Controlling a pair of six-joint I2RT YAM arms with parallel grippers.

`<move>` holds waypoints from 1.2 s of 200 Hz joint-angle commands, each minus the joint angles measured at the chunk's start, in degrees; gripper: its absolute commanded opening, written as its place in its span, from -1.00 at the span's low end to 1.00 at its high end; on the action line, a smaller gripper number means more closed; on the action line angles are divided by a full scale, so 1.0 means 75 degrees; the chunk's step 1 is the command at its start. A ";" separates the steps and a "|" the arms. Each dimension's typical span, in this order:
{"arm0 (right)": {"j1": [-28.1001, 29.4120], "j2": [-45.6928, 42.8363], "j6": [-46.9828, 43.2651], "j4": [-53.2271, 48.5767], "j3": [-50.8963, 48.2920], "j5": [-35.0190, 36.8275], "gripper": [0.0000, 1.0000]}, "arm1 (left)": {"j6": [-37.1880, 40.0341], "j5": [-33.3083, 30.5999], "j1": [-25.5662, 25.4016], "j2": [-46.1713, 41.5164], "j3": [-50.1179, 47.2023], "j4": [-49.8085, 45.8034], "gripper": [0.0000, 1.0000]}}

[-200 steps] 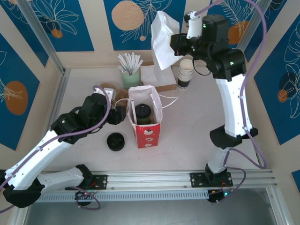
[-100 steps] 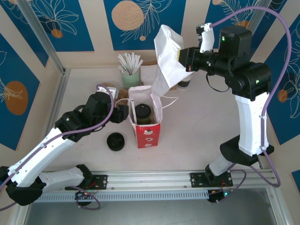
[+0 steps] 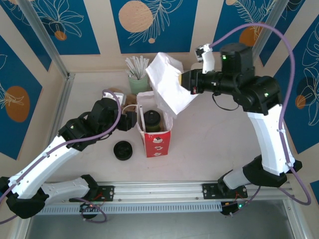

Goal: Pack the takeout coffee

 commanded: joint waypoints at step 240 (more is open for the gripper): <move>0.0775 0.0160 0.1367 0.2598 -0.4263 -0.0573 0.12 | -0.0131 -0.0090 0.0064 0.0057 -0.0195 0.0274 0.31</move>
